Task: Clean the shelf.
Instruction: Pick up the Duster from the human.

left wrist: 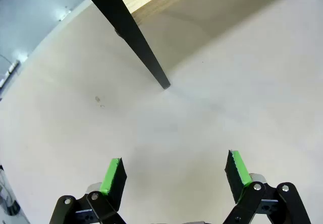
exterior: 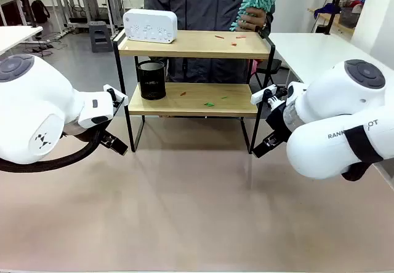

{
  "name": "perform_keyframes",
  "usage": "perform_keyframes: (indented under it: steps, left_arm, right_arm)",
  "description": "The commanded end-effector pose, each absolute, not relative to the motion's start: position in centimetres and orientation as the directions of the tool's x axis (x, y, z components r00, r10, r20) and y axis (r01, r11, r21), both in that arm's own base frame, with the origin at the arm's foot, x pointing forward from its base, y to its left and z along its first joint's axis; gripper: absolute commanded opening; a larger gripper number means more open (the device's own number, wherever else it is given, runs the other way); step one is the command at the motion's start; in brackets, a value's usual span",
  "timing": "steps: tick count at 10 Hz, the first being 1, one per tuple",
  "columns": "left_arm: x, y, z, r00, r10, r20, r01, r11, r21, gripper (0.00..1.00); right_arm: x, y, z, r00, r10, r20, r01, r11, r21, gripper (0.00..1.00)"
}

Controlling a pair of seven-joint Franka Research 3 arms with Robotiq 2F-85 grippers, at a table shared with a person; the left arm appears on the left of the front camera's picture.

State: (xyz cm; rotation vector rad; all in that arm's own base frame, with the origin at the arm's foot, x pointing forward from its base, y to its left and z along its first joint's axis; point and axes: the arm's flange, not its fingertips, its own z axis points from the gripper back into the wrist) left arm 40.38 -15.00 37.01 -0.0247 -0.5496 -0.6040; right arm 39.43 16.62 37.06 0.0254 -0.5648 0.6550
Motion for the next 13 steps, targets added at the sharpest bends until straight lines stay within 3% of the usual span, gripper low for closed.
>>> perform_keyframes:
  steps: [1, 10, 11, 12, 13]
  left_arm:
    - [40.4, -15.0, 37.0, 0.684, -0.533, 0.498, 0.546, 0.827, 0.135, 1.00]
    - [40.4, -15.0, 37.0, 0.684, -0.533, 0.498, 0.546, 0.827, 0.135, 1.00]
    - [40.4, -15.0, 37.0, 0.685, -0.532, 0.498, 0.545, 0.828, 0.135, 1.00]
    - [37.0, -13.9, 41.1, 0.658, -0.573, 0.489, 0.656, 0.754, 0.002, 1.00]
    - [33.9, -11.7, 44.6, 0.678, -0.587, 0.443, 0.698, 0.704, -0.134, 1.00]
  right_arm:
    - [39.4, 16.6, 37.1, 0.649, 0.570, 0.505, -0.583, 0.798, -0.151, 1.00]
    - [39.4, 16.6, 37.1, 0.648, 0.570, 0.505, -0.583, 0.798, -0.152, 1.00]
    - [37.4, 16.4, 39.7, 0.587, 0.656, 0.474, -0.688, 0.713, -0.135, 1.00]
    - [34.6, 14.0, 44.0, 0.590, 0.671, 0.448, -0.739, 0.673, -0.035, 1.00]
    - [32.6, 10.4, 48.1, 0.696, 0.539, 0.475, -0.651, 0.752, 0.100, 1.00]
